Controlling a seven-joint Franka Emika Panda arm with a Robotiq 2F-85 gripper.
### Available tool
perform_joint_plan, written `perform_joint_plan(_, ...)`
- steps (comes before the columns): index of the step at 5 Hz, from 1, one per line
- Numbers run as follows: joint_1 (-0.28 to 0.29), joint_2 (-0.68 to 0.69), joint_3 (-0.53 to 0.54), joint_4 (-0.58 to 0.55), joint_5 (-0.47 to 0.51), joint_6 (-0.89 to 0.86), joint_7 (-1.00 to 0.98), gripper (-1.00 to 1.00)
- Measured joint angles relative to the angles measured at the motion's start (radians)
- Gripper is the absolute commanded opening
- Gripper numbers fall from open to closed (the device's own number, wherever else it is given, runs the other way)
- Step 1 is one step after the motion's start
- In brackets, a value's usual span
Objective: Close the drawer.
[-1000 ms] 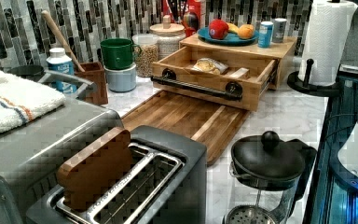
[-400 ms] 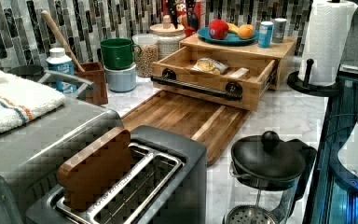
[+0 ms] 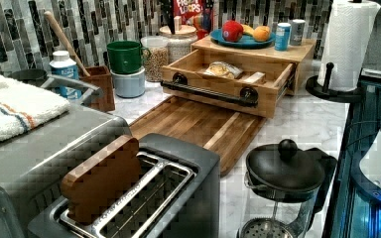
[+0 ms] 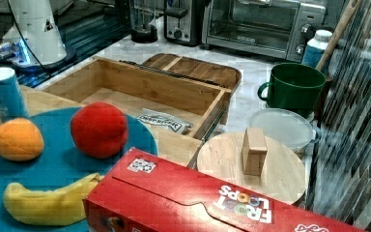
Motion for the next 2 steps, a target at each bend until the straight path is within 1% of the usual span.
perform_joint_plan(1, 0.007, 0.0, 0.023, -0.012, 0.013, 0.064, -0.072, -1.0)
perform_joint_plan(2, 0.008, 0.001, 0.052, -0.029, 0.035, 0.131, -0.101, -1.0)
